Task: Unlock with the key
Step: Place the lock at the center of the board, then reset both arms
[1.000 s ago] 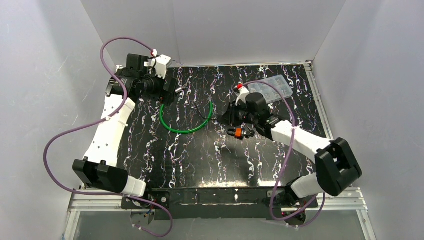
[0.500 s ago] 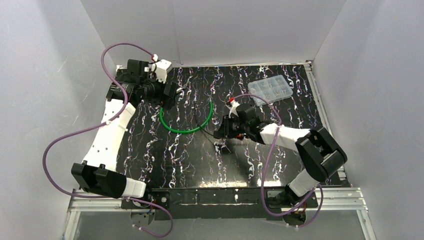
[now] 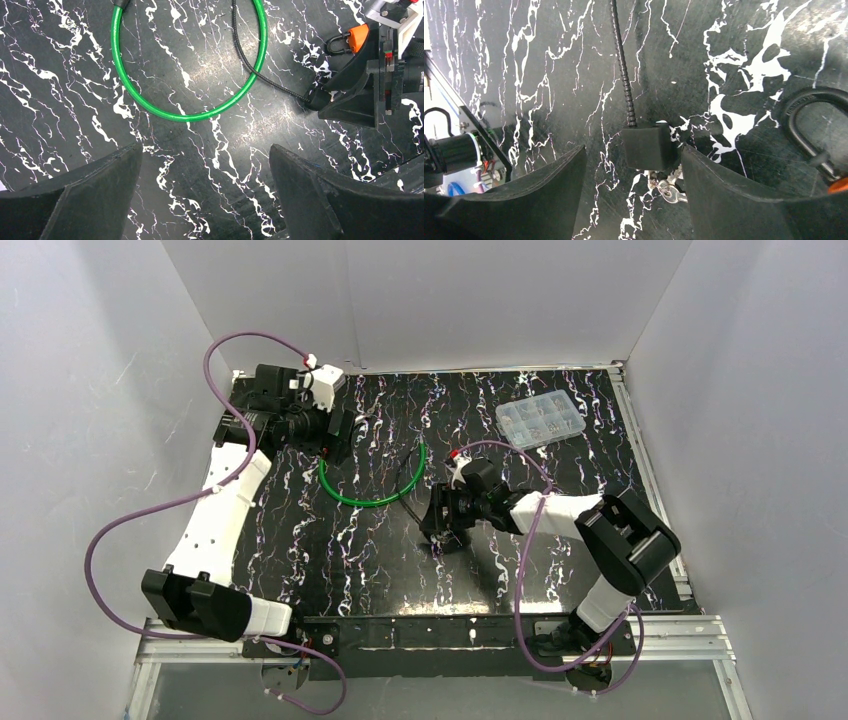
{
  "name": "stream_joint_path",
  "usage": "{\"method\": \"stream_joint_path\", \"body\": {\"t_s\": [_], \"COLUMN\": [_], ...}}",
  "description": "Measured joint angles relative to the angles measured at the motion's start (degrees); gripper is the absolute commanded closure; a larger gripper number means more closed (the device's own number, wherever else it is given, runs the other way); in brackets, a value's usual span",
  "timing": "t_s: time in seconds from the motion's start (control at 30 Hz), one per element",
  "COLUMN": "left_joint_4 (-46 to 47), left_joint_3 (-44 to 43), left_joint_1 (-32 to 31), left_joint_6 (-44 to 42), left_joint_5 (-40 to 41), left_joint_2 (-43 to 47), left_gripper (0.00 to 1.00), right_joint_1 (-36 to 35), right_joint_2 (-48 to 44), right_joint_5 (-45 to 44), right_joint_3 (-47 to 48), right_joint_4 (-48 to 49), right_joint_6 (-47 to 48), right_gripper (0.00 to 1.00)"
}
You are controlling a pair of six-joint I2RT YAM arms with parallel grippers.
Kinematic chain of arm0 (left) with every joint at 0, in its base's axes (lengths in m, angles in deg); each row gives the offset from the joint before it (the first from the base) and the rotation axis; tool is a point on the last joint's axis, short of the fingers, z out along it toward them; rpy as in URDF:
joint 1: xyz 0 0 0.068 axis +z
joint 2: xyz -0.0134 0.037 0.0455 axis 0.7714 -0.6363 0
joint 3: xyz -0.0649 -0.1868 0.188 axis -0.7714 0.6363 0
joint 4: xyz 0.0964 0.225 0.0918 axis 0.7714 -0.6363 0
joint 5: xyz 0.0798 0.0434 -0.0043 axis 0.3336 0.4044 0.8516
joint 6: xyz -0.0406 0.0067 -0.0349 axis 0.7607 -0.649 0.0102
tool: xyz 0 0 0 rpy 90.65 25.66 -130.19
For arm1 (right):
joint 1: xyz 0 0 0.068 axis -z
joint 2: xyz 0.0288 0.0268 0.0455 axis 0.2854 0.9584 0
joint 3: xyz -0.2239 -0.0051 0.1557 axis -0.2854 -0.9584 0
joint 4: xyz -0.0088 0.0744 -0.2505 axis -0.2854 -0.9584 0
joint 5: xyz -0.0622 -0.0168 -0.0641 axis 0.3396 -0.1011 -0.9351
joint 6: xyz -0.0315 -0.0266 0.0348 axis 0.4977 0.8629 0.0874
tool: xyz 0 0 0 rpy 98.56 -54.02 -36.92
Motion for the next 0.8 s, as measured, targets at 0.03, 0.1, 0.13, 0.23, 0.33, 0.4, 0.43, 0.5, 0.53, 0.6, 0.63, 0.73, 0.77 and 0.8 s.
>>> {"method": "stream_joint_path", "body": {"t_s": [0.03,0.1,0.13,0.23,0.33,0.4,0.43,0.5,0.53,0.6,0.63,0.73,0.77,0.8], "left_joint_4": [0.03,0.03,0.07,0.22,1.21,2.57,3.26,5.13,6.35,9.59,11.76,19.03,20.83,22.49], "left_joint_3": [0.01,0.01,0.02,0.19,0.42,1.23,1.83,3.66,4.95,8.43,10.99,21.45,24.44,26.97], "left_joint_1": [0.00,0.00,0.00,0.00,0.00,0.00,0.01,0.05,0.14,0.45,0.67,1.47,1.72,1.95], "left_joint_6": [0.00,0.00,0.00,0.23,0.85,1.03,1.11,1.43,1.62,2.00,1.96,1.14,0.84,0.56], "left_joint_5": [0.00,0.00,0.02,0.12,0.58,0.90,1.16,2.02,2.44,3.40,3.94,6.14,6.73,7.15], "left_joint_2": [0.07,0.27,0.40,0.93,1.43,1.83,2.02,2.27,2.33,2.65,3.14,6.17,7.16,7.94], "left_gripper": [0.02,0.02,0.02,0.02,0.02,0.02,0.02,0.02,0.02,0.02,0.02,0.02,0.02,0.02], "right_joint_1": [0.00,0.00,0.00,0.17,1.60,3.99,5.69,10.74,12.97,17.86,19.77,24.93,26.49,28.14], "right_joint_2": [-0.34,-1.94,-3.30,-8.95,-16.33,-20.68,-22.12,-25.03,-26.19,-28.54,-29.59,-33.93,-35.16,-36.06], "right_joint_5": [-0.31,-1.01,-1.52,-3.12,-5.40,-7.08,-7.90,-9.93,-11.12,-15.76,-18.63,-26.12,-27.99,-29.72], "right_joint_3": [0.00,0.00,0.00,0.91,5.18,9.87,11.71,15.06,15.80,15.81,14.80,7.03,4.02,1.19], "right_joint_4": [-0.26,-1.96,-3.19,-8.00,-14.49,-18.26,-19.44,-21.12,-21.52,-22.46,-22.29,-19.30,-17.93,-16.63], "right_joint_6": [0.14,0.73,1.26,2.81,5.15,6.69,7.28,8.40,8.80,9.21,9.39,11.82,12.82,13.56], "right_gripper": [0.21,0.20,0.19,0.18,0.17,0.16,0.16,0.16,0.15,0.15,0.15,0.14,0.14,0.14]}}
